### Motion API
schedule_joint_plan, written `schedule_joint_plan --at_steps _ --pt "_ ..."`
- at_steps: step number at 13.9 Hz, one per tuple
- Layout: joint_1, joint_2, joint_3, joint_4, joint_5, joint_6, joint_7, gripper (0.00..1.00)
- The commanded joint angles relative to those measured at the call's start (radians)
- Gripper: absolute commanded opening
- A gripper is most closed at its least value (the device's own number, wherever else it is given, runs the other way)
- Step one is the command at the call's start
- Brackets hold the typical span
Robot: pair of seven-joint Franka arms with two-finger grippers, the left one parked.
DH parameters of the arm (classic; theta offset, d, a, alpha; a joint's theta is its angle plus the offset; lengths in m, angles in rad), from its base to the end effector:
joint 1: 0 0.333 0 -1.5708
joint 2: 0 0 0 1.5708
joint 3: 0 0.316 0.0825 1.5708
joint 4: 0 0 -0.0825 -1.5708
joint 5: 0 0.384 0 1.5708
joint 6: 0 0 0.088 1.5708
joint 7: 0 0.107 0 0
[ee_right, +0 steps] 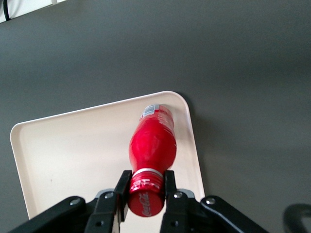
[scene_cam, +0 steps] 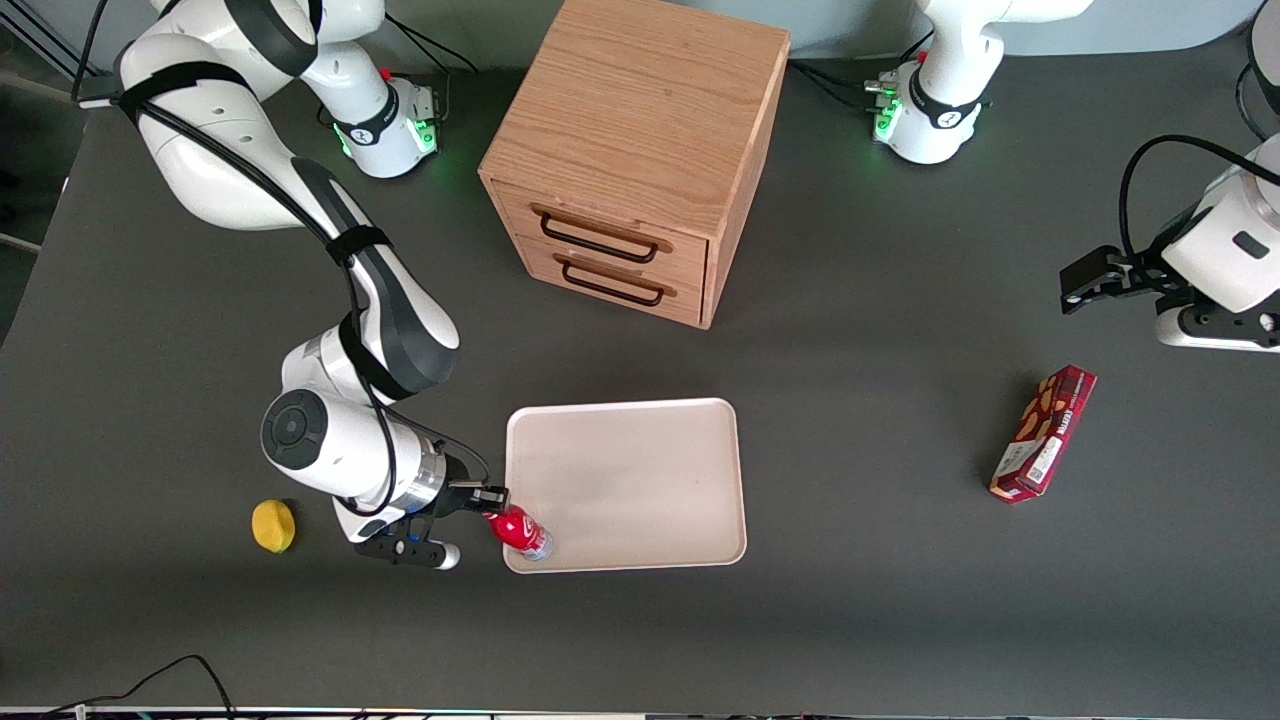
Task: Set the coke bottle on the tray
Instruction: 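Lower the bottle upright onto the tray's corner and open the right gripper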
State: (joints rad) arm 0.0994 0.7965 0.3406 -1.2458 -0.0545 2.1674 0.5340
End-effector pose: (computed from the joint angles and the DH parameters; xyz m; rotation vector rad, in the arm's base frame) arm 0.7200 0.2573 0.3213 -2.8865 0.2654 -0.0876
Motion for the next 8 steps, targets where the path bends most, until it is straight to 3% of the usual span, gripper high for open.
schedule_joint_plan --at_steps 1,2,3,8 --pt "0.008 0.027 0.0 0.031 -0.025 0.012 0.029 0.65" --pt "0.009 0.02 0.0 0.034 -0.025 0.012 0.029 0.86" --pt "0.009 0.015 0.0 0.042 -0.025 0.012 0.029 0.98" --pt "0.013 -0.081 0.003 0.048 -0.025 0.005 0.066 1.0"
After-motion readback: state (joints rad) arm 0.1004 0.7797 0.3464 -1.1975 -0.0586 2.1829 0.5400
